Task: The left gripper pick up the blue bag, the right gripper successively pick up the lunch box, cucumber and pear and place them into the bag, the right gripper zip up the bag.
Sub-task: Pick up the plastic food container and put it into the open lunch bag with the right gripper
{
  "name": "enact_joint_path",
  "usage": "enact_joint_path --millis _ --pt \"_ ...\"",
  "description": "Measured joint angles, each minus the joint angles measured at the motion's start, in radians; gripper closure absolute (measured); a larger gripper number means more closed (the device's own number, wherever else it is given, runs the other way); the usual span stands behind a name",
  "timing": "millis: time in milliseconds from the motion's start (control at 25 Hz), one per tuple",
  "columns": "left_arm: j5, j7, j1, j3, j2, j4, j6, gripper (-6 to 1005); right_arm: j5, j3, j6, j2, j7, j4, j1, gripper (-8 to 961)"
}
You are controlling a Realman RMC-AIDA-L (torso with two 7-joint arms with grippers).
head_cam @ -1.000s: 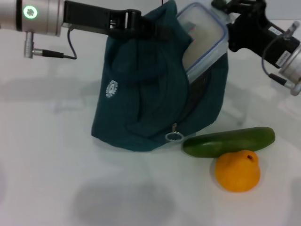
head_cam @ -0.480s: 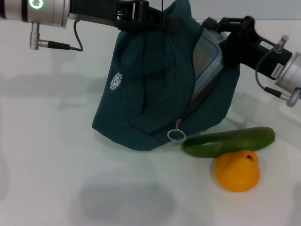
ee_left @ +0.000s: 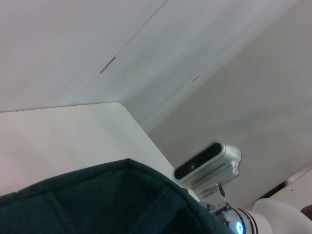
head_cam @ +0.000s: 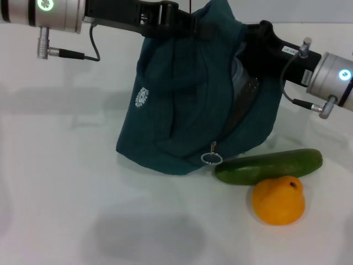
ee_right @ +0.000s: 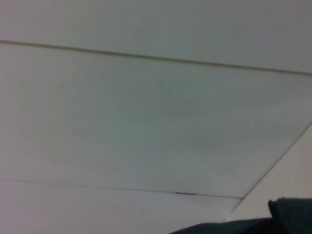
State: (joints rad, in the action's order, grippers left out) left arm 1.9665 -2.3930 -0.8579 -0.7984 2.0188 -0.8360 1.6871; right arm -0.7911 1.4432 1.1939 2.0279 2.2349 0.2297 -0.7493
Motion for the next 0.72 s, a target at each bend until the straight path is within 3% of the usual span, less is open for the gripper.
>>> enact_joint_path --millis 720 --pt "0.0 0.012 -0.001 -0.04 0.006 0.0 0.005 903 -0.001 0.138 -0.102 0.0 -0.064 0.13 -0.022 807"
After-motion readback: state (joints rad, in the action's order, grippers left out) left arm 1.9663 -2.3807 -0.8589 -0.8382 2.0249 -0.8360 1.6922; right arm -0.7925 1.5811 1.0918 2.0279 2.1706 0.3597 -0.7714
